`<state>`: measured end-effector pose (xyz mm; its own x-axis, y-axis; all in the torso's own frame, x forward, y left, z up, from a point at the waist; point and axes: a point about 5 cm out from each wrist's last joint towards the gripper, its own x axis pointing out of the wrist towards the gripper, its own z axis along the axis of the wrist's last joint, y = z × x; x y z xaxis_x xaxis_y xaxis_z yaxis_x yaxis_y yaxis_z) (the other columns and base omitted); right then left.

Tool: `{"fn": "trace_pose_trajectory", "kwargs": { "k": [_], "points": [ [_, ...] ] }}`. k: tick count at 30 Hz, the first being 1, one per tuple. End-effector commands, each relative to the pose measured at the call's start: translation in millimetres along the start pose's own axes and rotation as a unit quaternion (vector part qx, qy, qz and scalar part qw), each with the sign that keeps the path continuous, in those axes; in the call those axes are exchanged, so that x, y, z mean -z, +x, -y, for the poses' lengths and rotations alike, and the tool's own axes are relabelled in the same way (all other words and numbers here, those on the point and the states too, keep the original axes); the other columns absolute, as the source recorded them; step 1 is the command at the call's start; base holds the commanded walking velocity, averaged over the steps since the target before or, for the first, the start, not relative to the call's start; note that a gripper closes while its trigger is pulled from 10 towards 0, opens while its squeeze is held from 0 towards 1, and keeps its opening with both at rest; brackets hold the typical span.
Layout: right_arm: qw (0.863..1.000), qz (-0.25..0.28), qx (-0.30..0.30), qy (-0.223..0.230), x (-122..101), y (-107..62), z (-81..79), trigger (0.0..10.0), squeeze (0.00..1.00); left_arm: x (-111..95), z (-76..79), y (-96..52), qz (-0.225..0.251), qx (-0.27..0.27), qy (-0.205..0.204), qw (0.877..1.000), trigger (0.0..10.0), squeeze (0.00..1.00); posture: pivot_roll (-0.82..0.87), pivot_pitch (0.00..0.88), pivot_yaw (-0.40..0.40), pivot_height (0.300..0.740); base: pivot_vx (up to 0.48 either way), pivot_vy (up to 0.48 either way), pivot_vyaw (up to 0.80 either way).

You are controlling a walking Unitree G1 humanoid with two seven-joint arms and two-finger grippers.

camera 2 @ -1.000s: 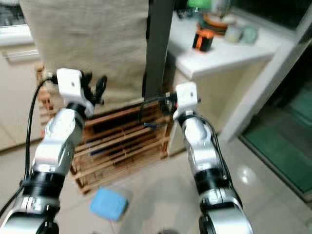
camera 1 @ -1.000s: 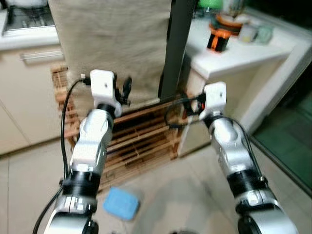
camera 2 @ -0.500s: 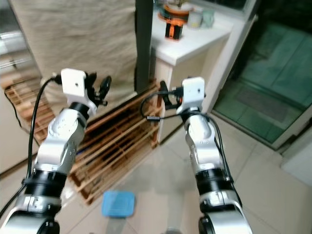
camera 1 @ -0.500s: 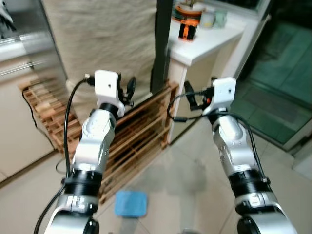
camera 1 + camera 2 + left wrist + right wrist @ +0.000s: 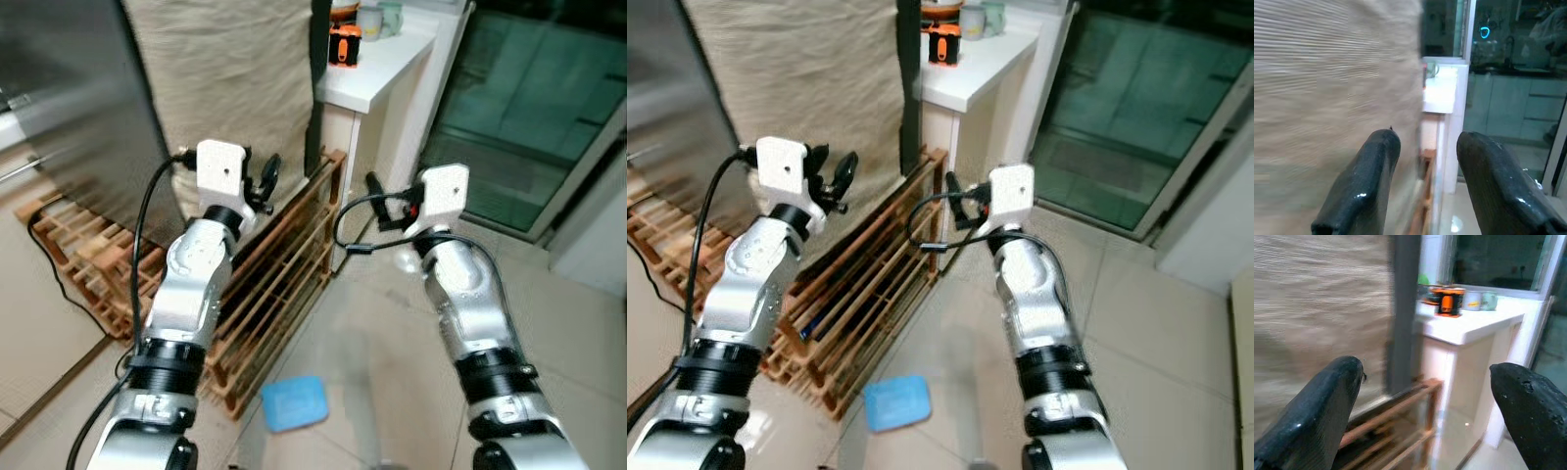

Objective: Restocking fridge

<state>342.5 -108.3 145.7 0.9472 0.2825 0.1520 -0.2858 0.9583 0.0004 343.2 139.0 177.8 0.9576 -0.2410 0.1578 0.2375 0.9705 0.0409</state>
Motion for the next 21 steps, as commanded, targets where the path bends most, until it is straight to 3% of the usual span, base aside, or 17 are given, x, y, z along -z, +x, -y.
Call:
{"fn": "trace_pose_trajectory", "kwargs": {
  "k": [1,5,9,17,20,21],
  "points": [
    [1.000,0.012,0.017,-0.009,-7.1,0.4,10.1,10.0,0.00,-7.2,5.6,6.3,0.014,0.014,-0.003,1.000,10.0,0.00,-0.17,0.000,0.022,0.740,0.000,0.480,-0.59],
    [1.000,0.015,0.022,-0.013,-8.8,0.5,11.8,10.0,0.00,-15.9,12.0,7.3,0.039,0.040,-0.025,0.998,10.0,0.00,-0.18,0.000,0.029,0.740,0.000,0.480,-0.58],
    [0.999,0.022,0.030,-0.012,-10.2,-0.6,14.4,10.0,0.00,-22.7,18.8,4.6,0.065,0.064,-0.039,0.995,10.0,0.00,-0.18,0.000,0.028,0.732,-0.063,0.406,0.00],
    [0.999,0.024,0.028,-0.014,-11.1,-0.2,13.6,10.0,0.00,-29.3,18.0,-1.1,0.069,0.112,-0.040,0.991,10.0,0.00,-0.18,0.000,0.026,0.732,0.000,0.000,0.00],
    [0.999,0.024,0.030,-0.014,-11.1,-1.7,15.5,10.0,0.00,-36.7,18.6,-13.9,0.057,0.239,-0.010,0.969,10.0,0.00,-0.18,0.000,0.017,0.732,0.000,0.000,0.00],
    [0.999,0.024,0.030,-0.015,-11.1,-2.0,16.1,10.0,0.00,-37.6,15.5,-15.3,0.052,0.249,0.002,0.967,10.0,0.00,-0.17,0.000,0.013,0.732,0.000,0.000,0.00]
  ]
}}
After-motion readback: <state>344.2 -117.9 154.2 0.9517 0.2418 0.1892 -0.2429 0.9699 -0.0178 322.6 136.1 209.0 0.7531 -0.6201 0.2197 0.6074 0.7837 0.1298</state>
